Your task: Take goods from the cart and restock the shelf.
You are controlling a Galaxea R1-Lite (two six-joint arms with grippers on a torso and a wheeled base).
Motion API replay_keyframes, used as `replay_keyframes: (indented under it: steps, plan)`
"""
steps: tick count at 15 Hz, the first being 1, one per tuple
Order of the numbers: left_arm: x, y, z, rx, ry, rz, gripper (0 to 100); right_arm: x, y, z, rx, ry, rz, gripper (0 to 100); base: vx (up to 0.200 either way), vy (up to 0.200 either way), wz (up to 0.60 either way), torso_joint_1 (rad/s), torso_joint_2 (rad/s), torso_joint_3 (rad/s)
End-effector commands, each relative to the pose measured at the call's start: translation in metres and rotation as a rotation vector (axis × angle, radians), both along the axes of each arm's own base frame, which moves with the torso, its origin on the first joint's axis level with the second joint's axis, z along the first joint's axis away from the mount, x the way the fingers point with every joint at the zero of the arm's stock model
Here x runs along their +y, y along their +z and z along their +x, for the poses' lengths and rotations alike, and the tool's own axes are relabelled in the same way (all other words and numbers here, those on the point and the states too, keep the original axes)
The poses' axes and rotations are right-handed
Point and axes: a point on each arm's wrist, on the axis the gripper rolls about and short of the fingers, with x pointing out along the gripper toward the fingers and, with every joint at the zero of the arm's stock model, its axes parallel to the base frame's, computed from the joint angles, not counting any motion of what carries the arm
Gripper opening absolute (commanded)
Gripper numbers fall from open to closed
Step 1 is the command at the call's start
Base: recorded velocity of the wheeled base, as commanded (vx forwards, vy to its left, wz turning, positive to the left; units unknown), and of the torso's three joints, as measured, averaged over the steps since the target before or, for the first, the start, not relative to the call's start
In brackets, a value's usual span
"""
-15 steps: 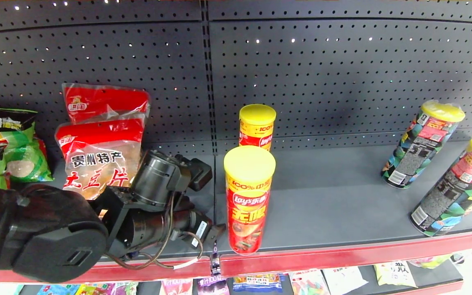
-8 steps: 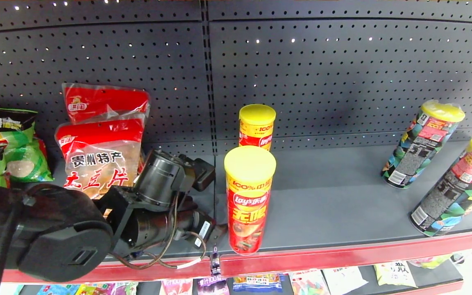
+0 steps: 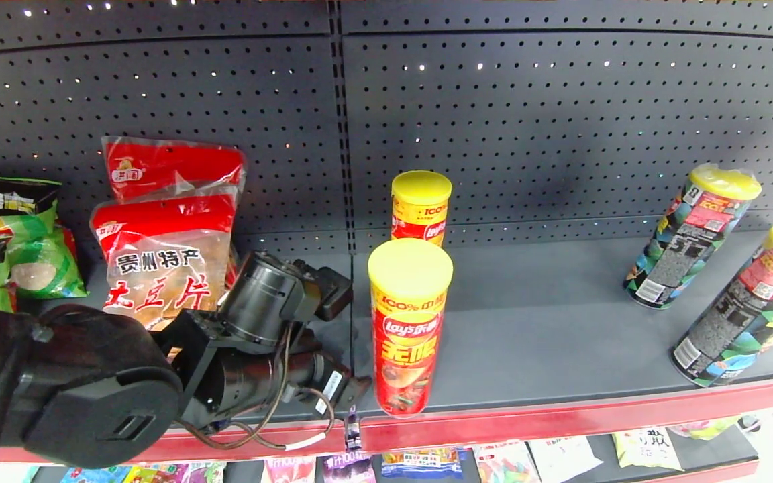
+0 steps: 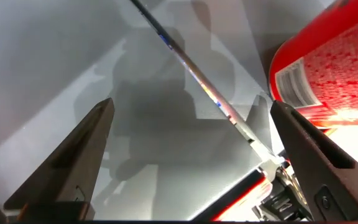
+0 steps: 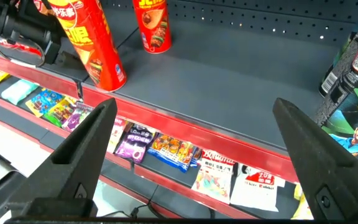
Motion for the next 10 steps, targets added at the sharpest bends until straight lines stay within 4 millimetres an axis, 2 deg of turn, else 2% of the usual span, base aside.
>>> replay_keyframes:
  steps: [1,10]
  plan:
    - [-0.0009,0.0012,-0.0004,-0.004,-0.004,-0.003,100,0.0002,0.0003,0.0005,0.002,0.000,0.000,100,0.000,0.000,0.00,0.000,0.00,0.000]
    - [-0.0100,0.0008,0.0058,-0.010,-0.013,-0.008,100,0.0007,-0.0002,0.0014,0.008,0.000,-0.002,100,0.000,0.000,0.00,0.000,0.00,0.000]
